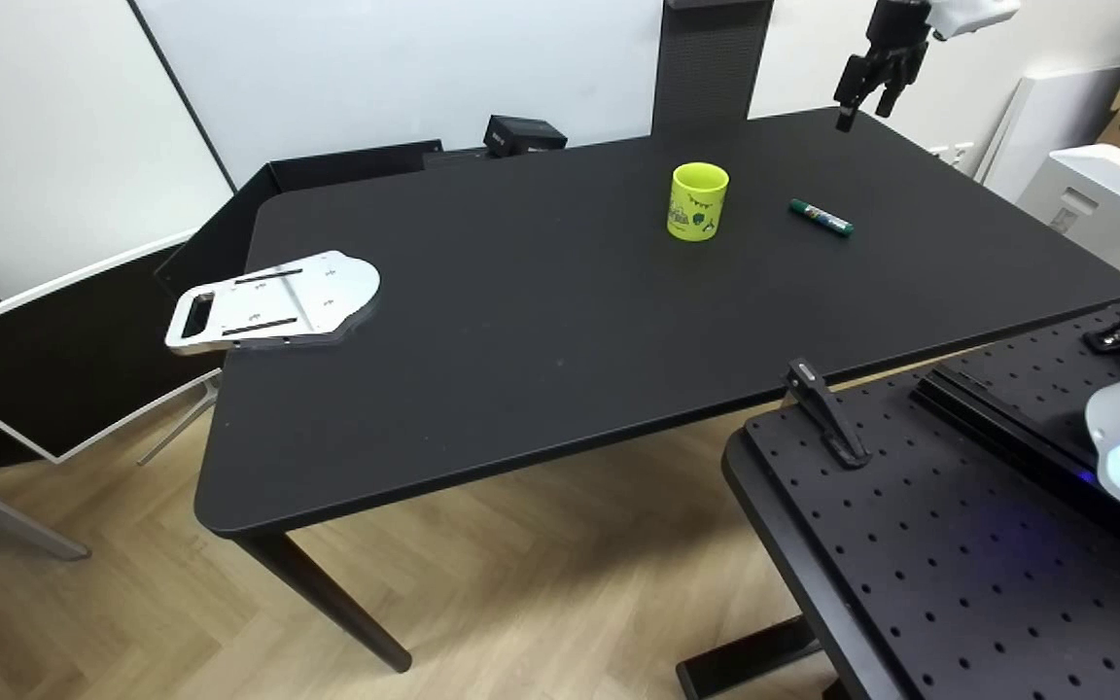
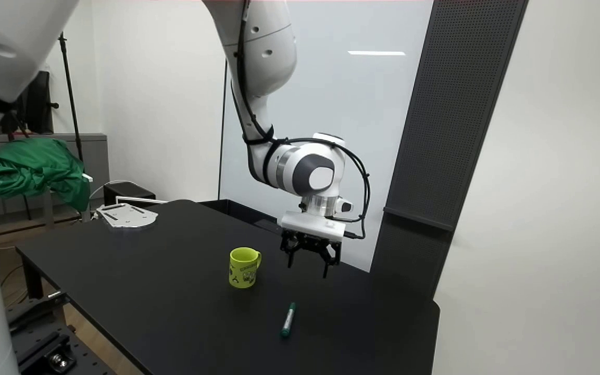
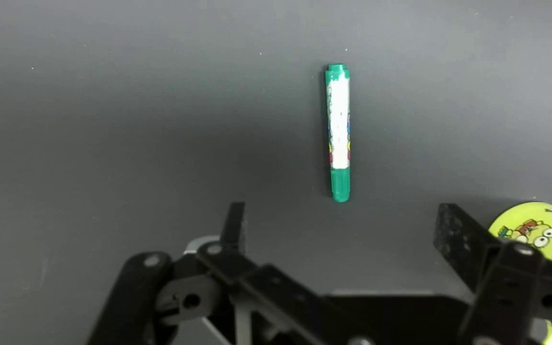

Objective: Pick up the pen from the table and place it on the table.

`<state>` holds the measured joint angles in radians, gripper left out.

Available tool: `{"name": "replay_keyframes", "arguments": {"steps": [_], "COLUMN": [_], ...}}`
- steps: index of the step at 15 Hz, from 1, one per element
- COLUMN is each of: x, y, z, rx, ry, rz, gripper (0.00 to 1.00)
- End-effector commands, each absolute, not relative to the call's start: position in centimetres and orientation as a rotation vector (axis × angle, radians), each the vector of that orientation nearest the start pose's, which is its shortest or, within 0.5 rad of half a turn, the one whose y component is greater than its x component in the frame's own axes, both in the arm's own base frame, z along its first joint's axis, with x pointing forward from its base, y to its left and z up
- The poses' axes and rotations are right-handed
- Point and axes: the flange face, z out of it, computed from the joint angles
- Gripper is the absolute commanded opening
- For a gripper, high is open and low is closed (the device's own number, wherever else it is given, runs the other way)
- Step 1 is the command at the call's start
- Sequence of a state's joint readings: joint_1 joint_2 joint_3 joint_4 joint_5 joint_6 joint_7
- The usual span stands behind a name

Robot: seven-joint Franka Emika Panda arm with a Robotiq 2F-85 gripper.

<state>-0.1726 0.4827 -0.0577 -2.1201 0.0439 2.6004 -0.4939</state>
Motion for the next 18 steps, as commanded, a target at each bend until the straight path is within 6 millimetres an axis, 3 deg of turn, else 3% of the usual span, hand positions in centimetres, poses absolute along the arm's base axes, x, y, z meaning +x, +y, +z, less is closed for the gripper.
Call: {"name": "replay_keyframes", "arguments": {"steps": [1,7,18], "x": [56.5,55.7,54.7], "y": [-12.6,-11.2,-11.6], "z": [14.8,10.1,5.2], "rx": [-3.169,-3.171,-3.147], "ry": [-0.322,-0.306,-0.327], "rz": [0.031,0.102,-0.007], "gripper": [1.00,1.00,1.00]}}
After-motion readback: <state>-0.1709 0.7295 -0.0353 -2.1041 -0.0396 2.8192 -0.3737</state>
